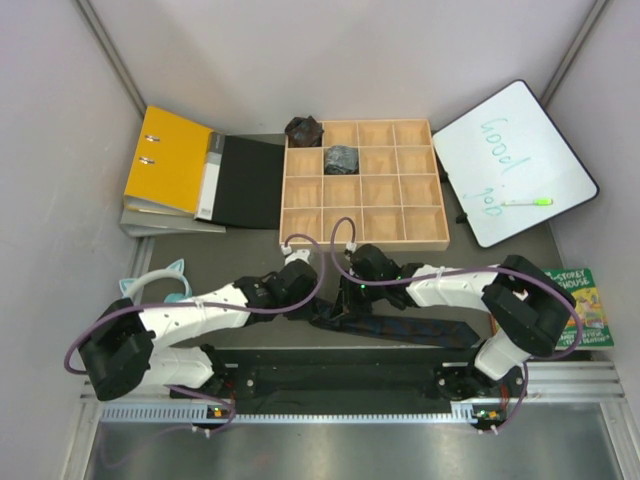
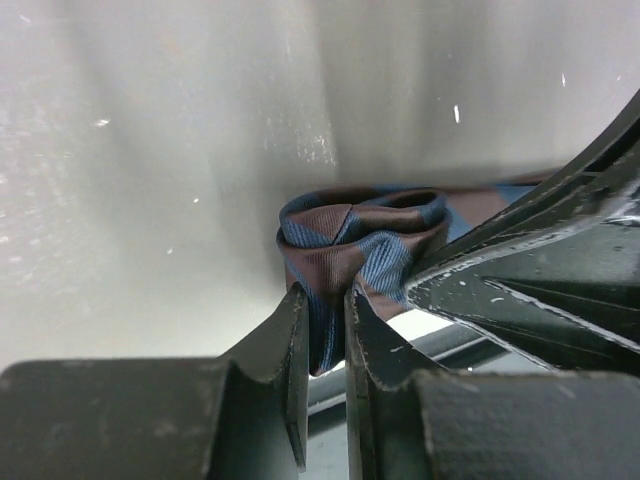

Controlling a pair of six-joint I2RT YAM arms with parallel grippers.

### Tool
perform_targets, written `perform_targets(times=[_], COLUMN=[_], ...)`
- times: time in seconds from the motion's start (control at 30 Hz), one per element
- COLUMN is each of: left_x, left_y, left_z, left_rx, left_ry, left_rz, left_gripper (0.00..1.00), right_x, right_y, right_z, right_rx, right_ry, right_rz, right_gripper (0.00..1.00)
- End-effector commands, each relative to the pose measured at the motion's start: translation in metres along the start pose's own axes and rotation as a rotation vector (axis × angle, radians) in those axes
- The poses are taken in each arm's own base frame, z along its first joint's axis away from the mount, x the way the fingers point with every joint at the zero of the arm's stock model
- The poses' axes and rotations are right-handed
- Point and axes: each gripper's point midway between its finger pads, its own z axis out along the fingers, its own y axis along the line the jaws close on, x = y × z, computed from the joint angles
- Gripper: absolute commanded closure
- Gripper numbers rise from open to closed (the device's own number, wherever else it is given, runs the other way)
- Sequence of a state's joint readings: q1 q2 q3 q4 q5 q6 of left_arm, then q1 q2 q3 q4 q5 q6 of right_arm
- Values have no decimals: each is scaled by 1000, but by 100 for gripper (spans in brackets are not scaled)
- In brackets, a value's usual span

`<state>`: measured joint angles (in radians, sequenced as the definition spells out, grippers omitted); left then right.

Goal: Roll the ties
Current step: Roll the tie at the center of the board.

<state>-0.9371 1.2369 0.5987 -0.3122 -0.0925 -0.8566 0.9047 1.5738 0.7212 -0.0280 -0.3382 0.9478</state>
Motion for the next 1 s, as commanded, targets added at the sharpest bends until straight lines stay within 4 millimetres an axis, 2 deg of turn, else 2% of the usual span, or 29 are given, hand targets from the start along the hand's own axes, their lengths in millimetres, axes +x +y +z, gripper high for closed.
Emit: perform_targets(times=[0.0,0.33,0.7,0.97], left_x=[-6,-11,-12,-13], left_y=[11,6,-14,-29], left_z=[-16,-30,-32,-35], left_rx=[-110,-148,-145,-139], left_ry=[24,31,33,30], left_rz=[51,55,81,100], left_gripper=[97,98,98,98], right_x=[-18,-21,-13,-13], right_y=[16,20,34,42], right_z=[-8,-4,24,30], right_rx=[-17,-23,-34,-62], right_ry=[-49,-53,2,6], right_rz=[-36,-21,-24,-23], right_gripper=[89,88,89,90])
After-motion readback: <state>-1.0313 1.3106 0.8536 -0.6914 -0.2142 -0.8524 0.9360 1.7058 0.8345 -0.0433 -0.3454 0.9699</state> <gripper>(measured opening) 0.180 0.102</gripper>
